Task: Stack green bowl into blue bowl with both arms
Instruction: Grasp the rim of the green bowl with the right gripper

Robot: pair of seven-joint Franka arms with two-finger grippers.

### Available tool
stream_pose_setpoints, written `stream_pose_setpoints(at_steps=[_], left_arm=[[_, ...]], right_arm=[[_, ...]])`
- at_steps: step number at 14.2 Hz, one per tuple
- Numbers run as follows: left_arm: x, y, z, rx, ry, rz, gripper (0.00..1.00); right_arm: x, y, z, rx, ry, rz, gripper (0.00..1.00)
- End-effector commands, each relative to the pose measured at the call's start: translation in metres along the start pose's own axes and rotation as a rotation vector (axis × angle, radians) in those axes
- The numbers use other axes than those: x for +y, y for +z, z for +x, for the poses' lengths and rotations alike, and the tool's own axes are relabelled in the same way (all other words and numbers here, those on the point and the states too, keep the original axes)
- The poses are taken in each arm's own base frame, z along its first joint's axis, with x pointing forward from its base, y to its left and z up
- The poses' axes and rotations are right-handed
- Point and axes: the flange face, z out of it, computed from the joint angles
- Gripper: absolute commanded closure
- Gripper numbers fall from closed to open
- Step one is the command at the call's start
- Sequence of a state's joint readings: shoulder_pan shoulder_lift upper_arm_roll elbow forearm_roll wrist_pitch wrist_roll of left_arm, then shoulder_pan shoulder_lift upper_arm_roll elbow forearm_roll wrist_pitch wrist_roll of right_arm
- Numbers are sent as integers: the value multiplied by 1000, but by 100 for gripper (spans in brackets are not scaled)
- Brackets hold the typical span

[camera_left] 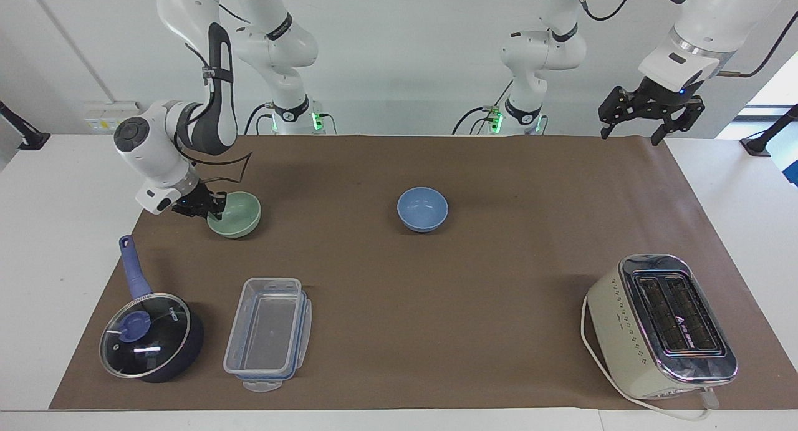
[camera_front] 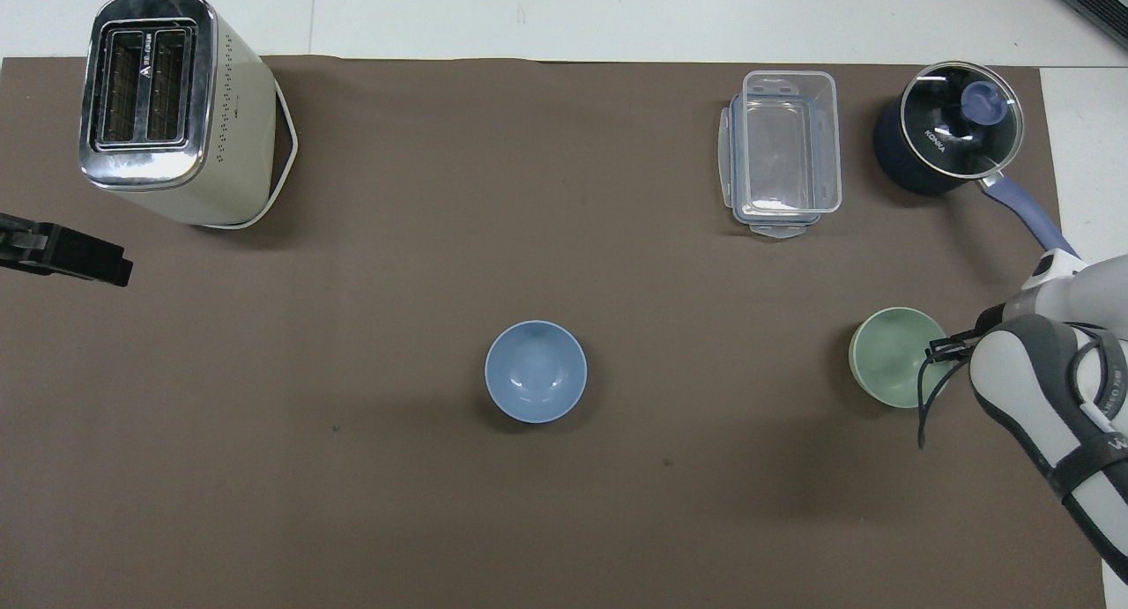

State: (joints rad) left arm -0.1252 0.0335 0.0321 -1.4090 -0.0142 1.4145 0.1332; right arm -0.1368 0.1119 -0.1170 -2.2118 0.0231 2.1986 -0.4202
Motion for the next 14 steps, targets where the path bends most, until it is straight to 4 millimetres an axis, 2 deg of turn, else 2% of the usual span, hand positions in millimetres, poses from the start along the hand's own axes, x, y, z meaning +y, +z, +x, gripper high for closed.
stream_pose_setpoints(at_steps=[1,4,7,10,13,14], left_arm=[[0,-1,-9,-7,-11,-15,0],[-1,-1,-9,-5,-13,-15,0],[0,-1,-9,-7,-13,-15,0],[0,-1,-9,-7,-13,-15,0],[-1,-1,-9,-7,-13,-15,0],[0,-1,-9,-7,-13,-15,0]], right_arm=[[4,-1,2,18,3,15,100],[4,-15,12,1,-14,25,100],[-12,-55,27,-17,-56,65,100],[-41,-91,43,4,-78,131,100],[-86,-114,59,22,-50,216,100],[-108,-119,64,20,-47,213,100]])
